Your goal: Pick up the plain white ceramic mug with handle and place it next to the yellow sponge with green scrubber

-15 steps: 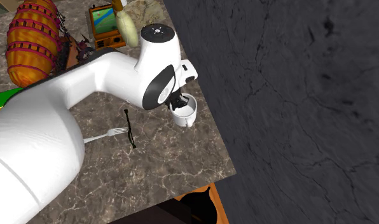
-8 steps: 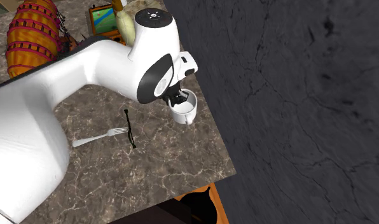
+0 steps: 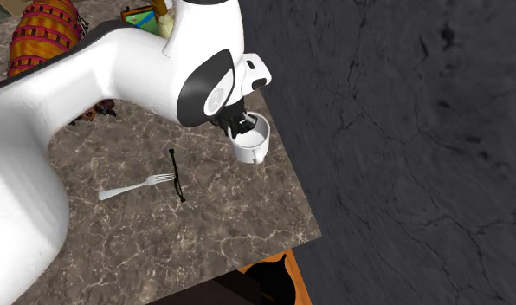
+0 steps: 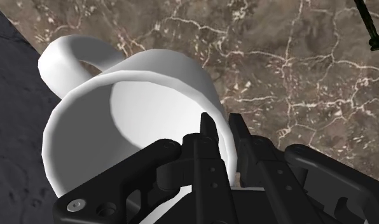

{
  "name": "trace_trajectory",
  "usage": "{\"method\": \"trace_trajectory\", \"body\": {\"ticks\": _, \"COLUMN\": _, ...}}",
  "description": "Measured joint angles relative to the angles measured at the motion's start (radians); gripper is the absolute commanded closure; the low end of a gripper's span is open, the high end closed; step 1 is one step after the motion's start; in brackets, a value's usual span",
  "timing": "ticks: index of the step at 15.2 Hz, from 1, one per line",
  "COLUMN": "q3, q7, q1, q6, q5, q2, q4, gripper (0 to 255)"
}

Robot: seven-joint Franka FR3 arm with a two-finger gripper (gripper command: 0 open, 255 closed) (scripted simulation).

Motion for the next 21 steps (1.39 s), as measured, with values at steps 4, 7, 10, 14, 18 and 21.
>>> {"method": "trace_trajectory", "body": {"ticks": 4, "q3": 0.000, "q7": 0.000, "q1": 0.000, "q6": -0.047, "q5": 0.000, "q2": -0.013, "q4": 0.033, "gripper": 255}}
{"method": "trace_trajectory", "body": {"ticks": 7, "q3": 0.000, "q7": 0.000, "q1": 0.000, "q6": -0.084, "q5": 0.001, "q2": -0.022, "q4": 0.062, "gripper": 255}}
{"method": "trace_trajectory", "body": {"ticks": 10, "q3": 0.000, "q7": 0.000, "q1": 0.000, "q6": -0.125, "q5": 0.001, "q2": -0.026, "q4": 0.100, "gripper": 255}}
{"method": "trace_trajectory", "body": {"ticks": 14, "q3": 0.001, "q7": 0.001, "q1": 0.001, "q6": -0.176, "q5": 0.001, "q2": -0.026, "q4": 0.150, "gripper": 255}}
{"method": "trace_trajectory", "body": {"ticks": 18, "q3": 0.026, "q7": 0.057, "q1": 0.033, "q6": -0.170, "q5": 0.002, "q2": -0.088, "q4": 0.081, "gripper": 255}}
{"method": "trace_trajectory", "body": {"ticks": 21, "q3": 0.056, "q7": 0.118, "q1": 0.066, "q6": -0.159, "q5": 0.005, "q2": -0.140, "q4": 0.019, "gripper": 255}}
